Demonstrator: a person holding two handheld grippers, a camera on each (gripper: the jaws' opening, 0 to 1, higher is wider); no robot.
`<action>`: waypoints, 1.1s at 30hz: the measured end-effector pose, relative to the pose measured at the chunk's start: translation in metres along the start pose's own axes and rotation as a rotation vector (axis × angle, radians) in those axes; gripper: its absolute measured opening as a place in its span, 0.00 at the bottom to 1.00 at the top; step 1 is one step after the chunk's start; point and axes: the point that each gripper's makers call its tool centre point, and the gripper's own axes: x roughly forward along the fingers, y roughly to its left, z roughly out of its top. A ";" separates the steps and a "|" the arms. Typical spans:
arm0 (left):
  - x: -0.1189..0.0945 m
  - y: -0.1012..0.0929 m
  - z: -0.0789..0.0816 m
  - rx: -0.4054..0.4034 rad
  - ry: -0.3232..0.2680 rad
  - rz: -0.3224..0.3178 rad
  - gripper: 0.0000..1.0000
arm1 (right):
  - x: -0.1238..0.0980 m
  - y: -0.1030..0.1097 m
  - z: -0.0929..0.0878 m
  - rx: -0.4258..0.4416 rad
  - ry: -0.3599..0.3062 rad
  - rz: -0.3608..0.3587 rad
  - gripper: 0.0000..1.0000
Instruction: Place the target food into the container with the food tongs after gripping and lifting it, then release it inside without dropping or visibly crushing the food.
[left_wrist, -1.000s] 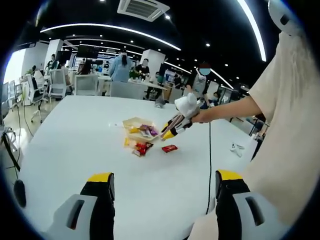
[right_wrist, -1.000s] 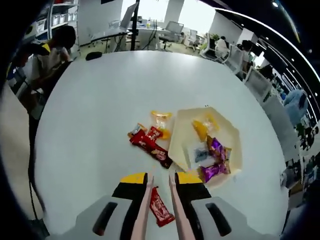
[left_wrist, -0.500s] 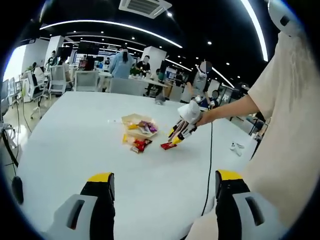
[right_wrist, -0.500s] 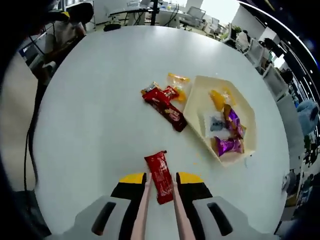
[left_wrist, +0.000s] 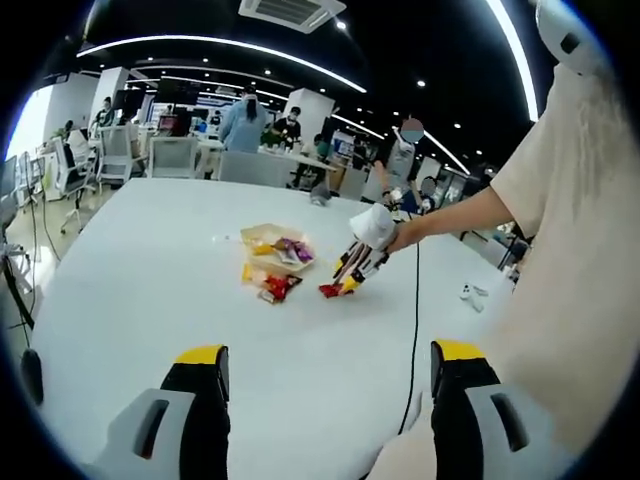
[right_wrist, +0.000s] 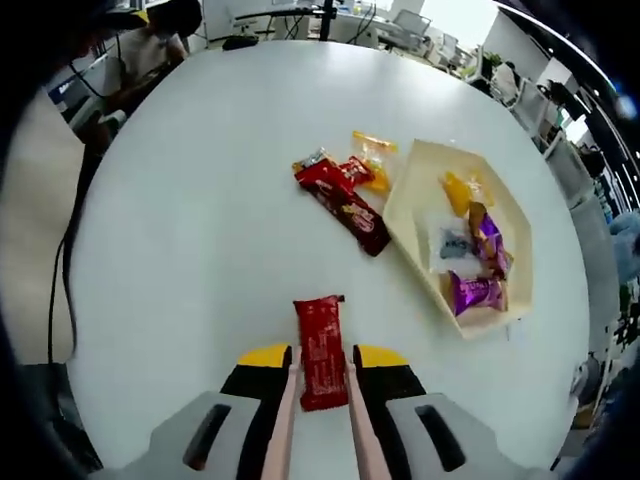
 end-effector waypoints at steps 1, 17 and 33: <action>0.000 0.000 0.000 0.000 0.000 0.001 0.83 | 0.000 0.000 -0.001 -0.011 0.010 -0.002 0.23; 0.000 0.002 0.002 -0.003 -0.007 -0.001 0.82 | -0.004 0.000 0.004 0.100 -0.031 -0.013 0.20; -0.004 0.003 0.012 0.015 -0.038 -0.010 0.82 | -0.038 -0.036 0.059 0.091 -0.140 -0.119 0.20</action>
